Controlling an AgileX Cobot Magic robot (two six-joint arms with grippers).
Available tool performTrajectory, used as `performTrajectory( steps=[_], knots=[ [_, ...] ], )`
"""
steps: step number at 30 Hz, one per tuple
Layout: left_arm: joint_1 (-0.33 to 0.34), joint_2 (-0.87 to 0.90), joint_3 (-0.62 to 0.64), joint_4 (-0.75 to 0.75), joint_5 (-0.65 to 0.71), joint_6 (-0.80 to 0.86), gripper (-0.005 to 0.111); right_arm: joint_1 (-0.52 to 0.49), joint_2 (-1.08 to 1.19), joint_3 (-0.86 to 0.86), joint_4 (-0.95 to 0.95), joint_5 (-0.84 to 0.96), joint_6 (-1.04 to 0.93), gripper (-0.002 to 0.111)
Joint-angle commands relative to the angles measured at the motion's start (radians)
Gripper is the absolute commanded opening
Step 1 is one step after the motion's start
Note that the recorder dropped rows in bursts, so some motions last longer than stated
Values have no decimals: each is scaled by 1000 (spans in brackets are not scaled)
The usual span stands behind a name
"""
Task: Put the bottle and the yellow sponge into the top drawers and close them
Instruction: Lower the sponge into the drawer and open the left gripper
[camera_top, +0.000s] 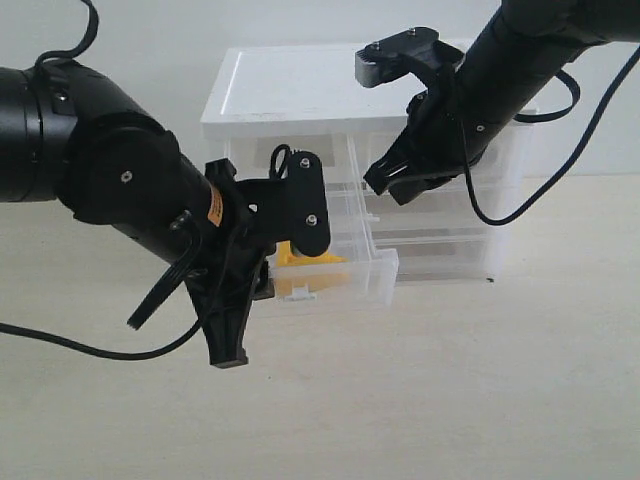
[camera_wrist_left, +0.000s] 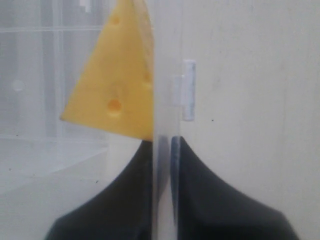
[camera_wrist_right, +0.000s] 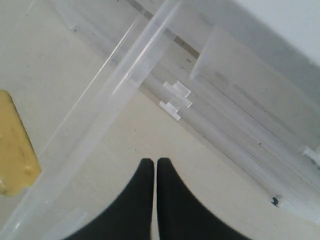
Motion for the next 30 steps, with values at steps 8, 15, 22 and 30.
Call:
performTrajectory(
  steps=[8,15,22,30],
  knots=[
    [32,-32,-96,41,-3,-12,4,-7,-14,-6,1,2,-1,0],
    [74,-9,-96,83,-24,-12,4,-7,-14,-6,1,6,-1,0],
    [64,-16,-96,108,2,91,4,-7,-14,-6,1,-2,-1,0],
    [64,-35,-96,76,100,228,4,-7,-14,-6,-4,-13,-1,0]
  ],
)
